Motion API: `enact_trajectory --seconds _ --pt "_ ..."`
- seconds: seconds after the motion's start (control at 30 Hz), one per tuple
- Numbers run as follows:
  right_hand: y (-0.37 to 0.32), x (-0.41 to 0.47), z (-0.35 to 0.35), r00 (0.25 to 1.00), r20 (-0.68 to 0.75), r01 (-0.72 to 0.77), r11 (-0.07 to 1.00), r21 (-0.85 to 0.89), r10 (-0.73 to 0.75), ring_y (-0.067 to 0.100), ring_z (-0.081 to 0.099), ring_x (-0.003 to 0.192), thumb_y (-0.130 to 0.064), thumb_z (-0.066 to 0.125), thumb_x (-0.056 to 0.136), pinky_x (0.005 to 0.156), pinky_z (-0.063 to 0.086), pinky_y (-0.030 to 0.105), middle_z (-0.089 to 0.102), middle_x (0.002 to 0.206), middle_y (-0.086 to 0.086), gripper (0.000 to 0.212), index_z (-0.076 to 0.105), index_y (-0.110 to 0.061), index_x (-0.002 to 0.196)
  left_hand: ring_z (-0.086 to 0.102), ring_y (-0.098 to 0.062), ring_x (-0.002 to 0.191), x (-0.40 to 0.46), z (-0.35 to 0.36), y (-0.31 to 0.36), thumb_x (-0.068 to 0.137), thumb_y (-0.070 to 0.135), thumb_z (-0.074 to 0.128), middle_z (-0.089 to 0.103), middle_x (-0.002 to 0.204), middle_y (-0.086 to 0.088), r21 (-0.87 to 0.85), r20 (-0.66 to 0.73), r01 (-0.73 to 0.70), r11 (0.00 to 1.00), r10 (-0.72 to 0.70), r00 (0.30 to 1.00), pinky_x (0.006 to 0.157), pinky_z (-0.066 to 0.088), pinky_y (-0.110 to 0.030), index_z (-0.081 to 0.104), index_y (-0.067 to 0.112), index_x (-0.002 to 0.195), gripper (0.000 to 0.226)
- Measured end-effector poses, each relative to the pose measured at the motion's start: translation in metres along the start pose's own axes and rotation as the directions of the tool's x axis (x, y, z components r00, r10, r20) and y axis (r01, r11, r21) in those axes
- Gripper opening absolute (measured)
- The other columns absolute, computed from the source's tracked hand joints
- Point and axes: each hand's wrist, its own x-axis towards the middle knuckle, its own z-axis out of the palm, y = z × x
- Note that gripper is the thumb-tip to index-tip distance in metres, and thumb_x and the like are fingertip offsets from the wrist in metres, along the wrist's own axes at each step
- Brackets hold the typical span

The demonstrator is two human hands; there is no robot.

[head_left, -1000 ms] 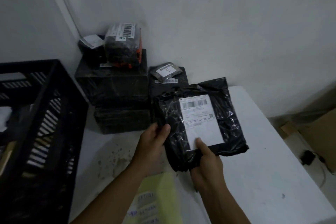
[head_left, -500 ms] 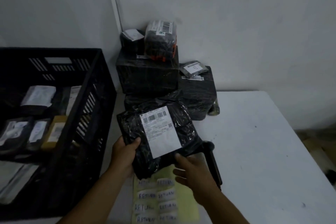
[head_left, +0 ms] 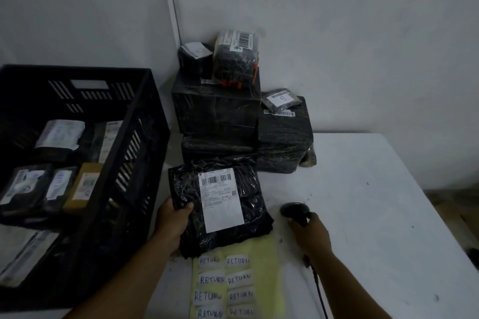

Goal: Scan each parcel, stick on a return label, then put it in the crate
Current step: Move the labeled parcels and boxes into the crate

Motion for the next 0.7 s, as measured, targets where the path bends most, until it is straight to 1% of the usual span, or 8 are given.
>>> enact_trajectory --seconds 0.1,0.17,0.23,0.3,0.33,0.4,0.5,0.7 --pt "-0.007 -0.002 0.0 1.0 0.01 -0.007 1.0 0.021 0.007 0.027 0.063 0.092 -0.035 0.063 0.094 0.073 0.045 0.031 0.067 0.105 0.01 0.047 0.055 -0.007 0.131 0.065 -0.021 0.091 0.004 0.001 -0.002 0.095 0.013 0.062 0.067 0.101 -0.001 0.008 -0.056 0.008 1.0 -0.007 0.998 0.085 0.055 -0.041 0.062 0.028 0.108 0.019" --pt "-0.012 -0.011 -0.002 1.0 0.006 0.014 0.994 0.106 -0.015 0.022 0.062 0.081 -0.032 0.065 0.092 0.065 0.047 0.03 0.065 0.093 0.005 0.039 0.059 -0.008 0.122 0.064 -0.023 0.093 0.007 0.002 -0.002 0.097 0.014 0.06 0.066 0.102 -0.002 0.007 -0.064 0.015 1.0 -0.014 0.998 0.09 0.055 -0.045 0.06 0.029 0.113 0.022" --pt "-0.019 -0.025 -0.005 0.998 0.019 0.054 0.978 0.201 -0.059 0.016 0.062 0.066 -0.027 0.07 0.088 0.056 0.046 0.027 0.068 0.08 0.002 0.03 0.064 -0.005 0.108 0.064 -0.021 0.091 0.011 0.005 0.001 0.097 0.013 0.058 0.065 0.098 0.001 -0.003 -0.076 0.01 1.0 -0.01 0.997 0.088 0.054 -0.042 0.06 0.03 0.115 0.025" --pt "-0.029 -0.04 -0.008 0.994 0.061 0.068 0.956 0.286 -0.089 0.011 0.054 0.047 -0.022 0.076 0.083 0.049 0.043 0.026 0.061 0.055 -0.001 0.026 0.067 0.001 0.091 0.063 -0.016 0.086 0.013 0.007 0.003 0.097 0.012 0.058 0.065 0.095 0.004 -0.02 -0.088 -0.003 1.0 0.001 0.996 0.083 0.053 -0.036 0.059 0.031 0.113 0.026" --pt "-0.035 -0.049 -0.01 0.991 0.093 0.066 0.944 0.324 -0.101 0.011 0.05 0.043 -0.022 0.077 0.081 0.048 0.041 0.026 0.056 0.049 -0.003 0.025 0.067 0.001 0.084 0.063 -0.015 0.085 0.014 0.008 0.003 0.097 0.012 0.058 0.065 0.094 0.005 -0.022 -0.091 -0.007 1.0 0.005 0.996 0.08 0.053 -0.034 0.059 0.031 0.112 0.025" --pt "-0.05 -0.066 -0.011 0.975 0.171 0.07 0.926 0.372 -0.143 0.013 0.048 0.045 -0.023 0.078 0.08 0.049 0.04 0.027 0.053 0.048 -0.002 0.024 0.067 -0.002 0.078 0.064 -0.016 0.087 0.015 0.008 0.003 0.096 0.012 0.059 0.066 0.097 0.003 -0.027 -0.092 -0.009 1.0 0.006 0.996 0.079 0.053 -0.033 0.061 0.03 0.114 0.025" --pt "-0.067 -0.091 -0.01 0.94 0.259 0.121 0.926 0.358 -0.223 0.014 0.051 0.049 -0.026 0.076 0.081 0.05 0.042 0.029 0.058 0.054 0.001 0.021 0.069 -0.007 0.075 0.066 -0.021 0.092 0.015 0.007 0.002 0.095 0.013 0.06 0.068 0.102 0.0 -0.04 -0.088 0.002 0.999 -0.005 0.996 0.084 0.056 -0.04 0.062 0.029 0.116 0.026" --pt "-0.081 -0.123 -0.006 0.89 0.354 0.166 0.927 0.336 -0.288 0.012 0.061 0.058 -0.033 0.074 0.085 0.059 0.051 0.028 0.07 0.067 0.003 0.018 0.072 -0.015 0.088 0.068 -0.025 0.095 0.015 0.004 0.0 0.093 0.014 0.063 0.071 0.105 -0.002 -0.08 -0.078 0.009 0.997 -0.016 0.997 0.085 0.057 -0.047 0.064 0.032 0.114 0.027"
